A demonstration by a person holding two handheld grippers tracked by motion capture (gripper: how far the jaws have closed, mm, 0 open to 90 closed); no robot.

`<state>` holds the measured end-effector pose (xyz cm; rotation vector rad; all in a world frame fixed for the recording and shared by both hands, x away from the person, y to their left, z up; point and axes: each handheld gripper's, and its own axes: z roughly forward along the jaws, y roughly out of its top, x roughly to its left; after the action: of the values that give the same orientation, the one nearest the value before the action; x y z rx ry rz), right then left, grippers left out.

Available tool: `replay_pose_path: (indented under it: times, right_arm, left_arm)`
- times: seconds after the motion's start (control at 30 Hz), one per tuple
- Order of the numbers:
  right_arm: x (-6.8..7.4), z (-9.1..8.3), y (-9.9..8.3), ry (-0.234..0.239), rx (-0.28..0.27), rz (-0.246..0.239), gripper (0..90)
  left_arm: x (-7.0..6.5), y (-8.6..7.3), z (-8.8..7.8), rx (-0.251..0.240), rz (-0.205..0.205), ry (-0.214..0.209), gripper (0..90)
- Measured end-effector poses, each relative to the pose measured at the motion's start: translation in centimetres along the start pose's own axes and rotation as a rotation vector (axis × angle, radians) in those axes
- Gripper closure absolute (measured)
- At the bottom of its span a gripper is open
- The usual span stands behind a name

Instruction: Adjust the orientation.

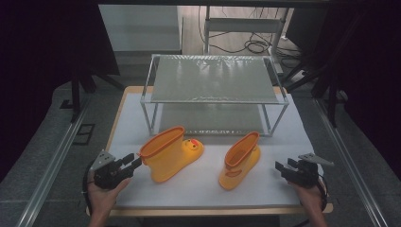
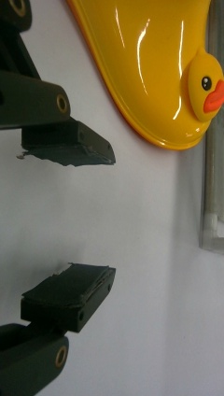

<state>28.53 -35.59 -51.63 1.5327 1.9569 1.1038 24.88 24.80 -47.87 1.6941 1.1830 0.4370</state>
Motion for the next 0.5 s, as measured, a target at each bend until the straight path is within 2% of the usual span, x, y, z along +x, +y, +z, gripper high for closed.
replay_pose_path:
  times: [0.23,0.43,0.47,0.5]
  right_arm:
    - [0.2,0.1,0.0,0.013,0.007,-0.013,40.8]
    - [0.2,0.0,0.0,0.018,0.008,-0.012,40.8]
    - [0.2,0.0,0.0,0.019,0.003,-0.011,40.8]
    - [0.2,0.0,0.0,0.019,0.003,-0.011,40.8]
  left_arm:
    - [-0.1,0.7,0.4,-0.018,-0.004,0.003,59.1]
    - [0.1,0.5,-0.5,-0.026,-0.011,-0.001,57.5]
    - [0.1,0.1,-1.2,-0.024,-0.015,-0.019,57.3]
    - [0.1,0.1,-1.2,-0.024,-0.015,-0.019,57.0]
